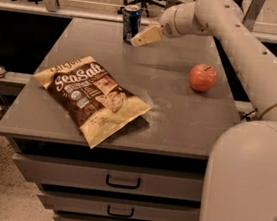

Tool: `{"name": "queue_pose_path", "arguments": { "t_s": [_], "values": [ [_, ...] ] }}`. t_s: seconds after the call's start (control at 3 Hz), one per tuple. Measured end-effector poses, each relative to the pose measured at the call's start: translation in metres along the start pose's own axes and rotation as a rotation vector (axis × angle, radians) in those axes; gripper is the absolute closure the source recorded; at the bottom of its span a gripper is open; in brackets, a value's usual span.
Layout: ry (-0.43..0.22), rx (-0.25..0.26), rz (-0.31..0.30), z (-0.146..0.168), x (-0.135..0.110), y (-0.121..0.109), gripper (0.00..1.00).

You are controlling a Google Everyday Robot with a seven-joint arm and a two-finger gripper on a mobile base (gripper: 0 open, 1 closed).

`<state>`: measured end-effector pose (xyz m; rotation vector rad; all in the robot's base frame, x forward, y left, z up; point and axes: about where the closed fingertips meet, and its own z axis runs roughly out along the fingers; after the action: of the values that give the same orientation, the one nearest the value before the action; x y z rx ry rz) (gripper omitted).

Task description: Knock pepsi can over

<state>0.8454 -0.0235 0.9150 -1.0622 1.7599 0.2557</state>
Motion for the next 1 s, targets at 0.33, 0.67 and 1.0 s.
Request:
{"name": "queue_pose_path", "arguments": {
  "t_s": [0.33, 0.67, 1.0],
  "values": [
    [-0.028, 0.019, 0.05, 0.034, -0.006, -0.009, 0.0],
    [-0.055, 0.025, 0.099, 0.061, -0.012, -0.012, 0.0],
    [-0.071, 0.027, 0.143, 0.084, -0.017, -0.013, 0.03]
  ]
}}
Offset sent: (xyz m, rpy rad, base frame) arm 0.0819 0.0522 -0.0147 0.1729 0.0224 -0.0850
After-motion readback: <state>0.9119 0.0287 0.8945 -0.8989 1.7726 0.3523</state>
